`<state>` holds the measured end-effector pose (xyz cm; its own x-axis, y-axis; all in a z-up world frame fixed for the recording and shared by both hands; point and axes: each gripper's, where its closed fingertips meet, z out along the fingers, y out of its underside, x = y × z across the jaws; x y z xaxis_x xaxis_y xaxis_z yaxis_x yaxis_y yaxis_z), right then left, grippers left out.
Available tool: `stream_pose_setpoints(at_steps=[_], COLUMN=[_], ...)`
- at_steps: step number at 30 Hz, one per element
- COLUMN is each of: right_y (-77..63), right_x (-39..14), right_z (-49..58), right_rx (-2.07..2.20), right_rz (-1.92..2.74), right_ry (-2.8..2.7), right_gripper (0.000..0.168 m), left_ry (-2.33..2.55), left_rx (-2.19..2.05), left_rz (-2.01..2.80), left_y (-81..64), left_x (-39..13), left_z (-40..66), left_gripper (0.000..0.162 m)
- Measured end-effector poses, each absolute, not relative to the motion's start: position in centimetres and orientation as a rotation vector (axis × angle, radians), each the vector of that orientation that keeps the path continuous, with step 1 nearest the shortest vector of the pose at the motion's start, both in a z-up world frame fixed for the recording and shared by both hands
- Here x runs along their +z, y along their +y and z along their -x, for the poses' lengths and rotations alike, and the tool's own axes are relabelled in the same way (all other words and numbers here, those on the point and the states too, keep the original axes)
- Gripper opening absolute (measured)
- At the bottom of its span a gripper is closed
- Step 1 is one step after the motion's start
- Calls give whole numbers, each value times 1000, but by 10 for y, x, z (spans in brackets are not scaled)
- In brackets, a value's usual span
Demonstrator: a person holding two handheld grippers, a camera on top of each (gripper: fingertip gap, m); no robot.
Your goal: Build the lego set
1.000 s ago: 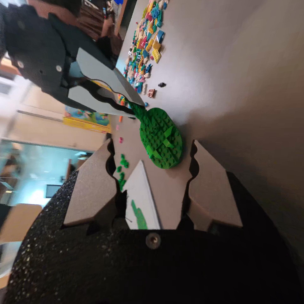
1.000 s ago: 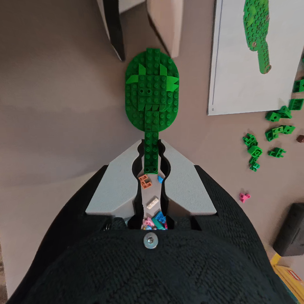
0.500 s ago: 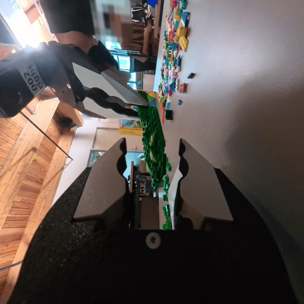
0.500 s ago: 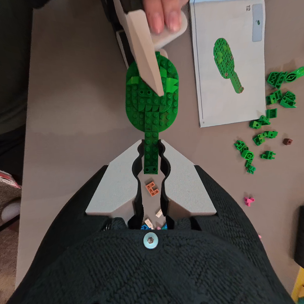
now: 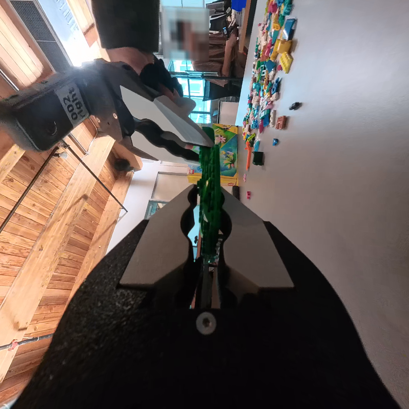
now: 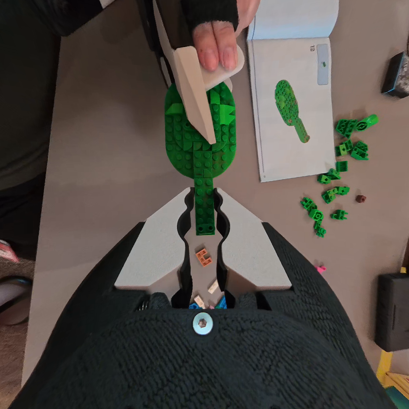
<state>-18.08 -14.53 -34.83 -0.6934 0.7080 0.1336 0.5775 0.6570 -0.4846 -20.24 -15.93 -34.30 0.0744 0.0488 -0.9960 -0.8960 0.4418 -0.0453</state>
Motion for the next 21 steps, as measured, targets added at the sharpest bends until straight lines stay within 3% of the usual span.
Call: stream_pose_setpoints(at_steps=[1,5,14,21], right_y=[-145,-141,-140,-157], right_x=[-344,-318,-218,-191], right_z=[183,188,193,190], right_rx=[592,530,247,65], right_rz=[1017,970,671,554], right_ry=[-2539,-2405,-1872,-1715], right_gripper=[18,47,62,60], left_ry=[1288,1255,1235,1288], left_rx=[858,856,711,659], left_rz=[857,880,952,966], left_y=[-159,-156,-153,-166], left_x=[-340,-322,-254,-202], left_z=[204,213,237,234], left_gripper=[13,13,13,13])
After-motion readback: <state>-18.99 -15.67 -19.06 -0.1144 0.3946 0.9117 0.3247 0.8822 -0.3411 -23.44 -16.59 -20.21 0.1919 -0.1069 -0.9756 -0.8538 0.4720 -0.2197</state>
